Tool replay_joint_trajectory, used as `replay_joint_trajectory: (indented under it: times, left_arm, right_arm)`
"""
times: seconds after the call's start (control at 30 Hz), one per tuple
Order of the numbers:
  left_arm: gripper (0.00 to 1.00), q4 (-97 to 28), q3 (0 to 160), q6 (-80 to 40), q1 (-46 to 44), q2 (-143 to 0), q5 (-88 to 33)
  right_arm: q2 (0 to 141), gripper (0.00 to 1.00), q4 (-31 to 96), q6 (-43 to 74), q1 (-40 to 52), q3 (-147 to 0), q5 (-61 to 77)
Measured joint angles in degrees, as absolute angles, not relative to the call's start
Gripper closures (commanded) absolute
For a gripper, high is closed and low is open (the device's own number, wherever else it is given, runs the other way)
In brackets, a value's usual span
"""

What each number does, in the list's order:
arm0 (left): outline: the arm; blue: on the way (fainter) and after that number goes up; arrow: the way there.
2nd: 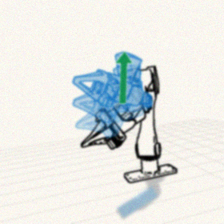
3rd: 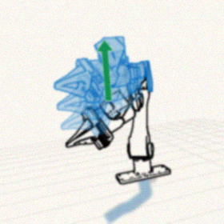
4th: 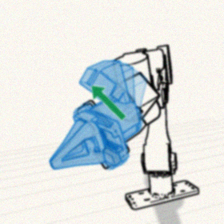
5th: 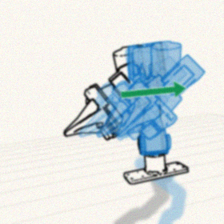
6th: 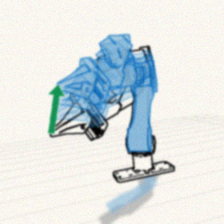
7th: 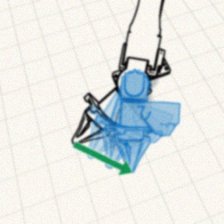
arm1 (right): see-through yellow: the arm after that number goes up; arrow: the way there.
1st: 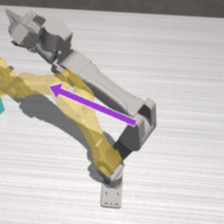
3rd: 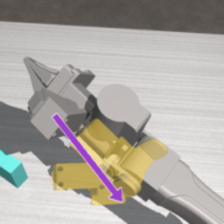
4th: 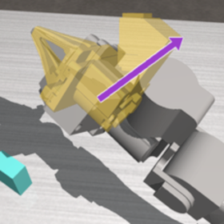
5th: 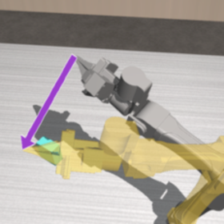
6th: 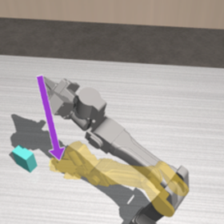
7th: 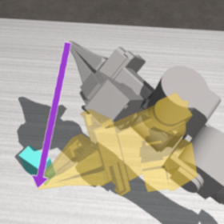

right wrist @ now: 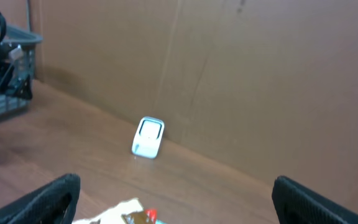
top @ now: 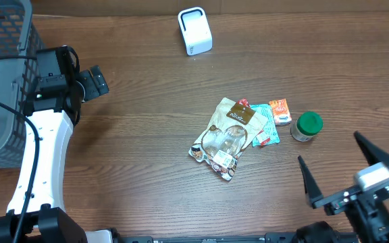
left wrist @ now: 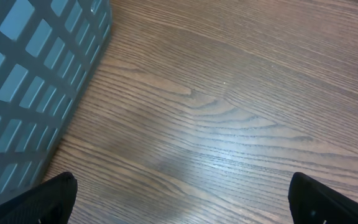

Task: Scan the item barcode

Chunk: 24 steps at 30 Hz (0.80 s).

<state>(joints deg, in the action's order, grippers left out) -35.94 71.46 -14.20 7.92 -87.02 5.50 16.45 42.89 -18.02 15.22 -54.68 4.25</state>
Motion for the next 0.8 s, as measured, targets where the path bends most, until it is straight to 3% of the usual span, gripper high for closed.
replay_joint_trajectory:
  times: [0.17, 0.5, 0.8]
  left_arm:
    - [0.00, -35.9, 71.5, -14.2, 7.9, -87.0, 5.5]
    - [0.00, -35.9, 71.5, -14.2, 7.9, -87.0, 5.5]
    - [0.00, -35.9, 71.5, -14.2, 7.9, -87.0, 5.5]
  right_arm:
    - [11.9, 0.00, 29.8, -16.3, 13.8, -44.0, 5.9]
    - [5.1, 0.00, -8.7, -8.8, 12.9, -22.2, 7.0]
    - [0.8, 0.00, -13.7, 2.4, 9.3, -8.6, 4.3]
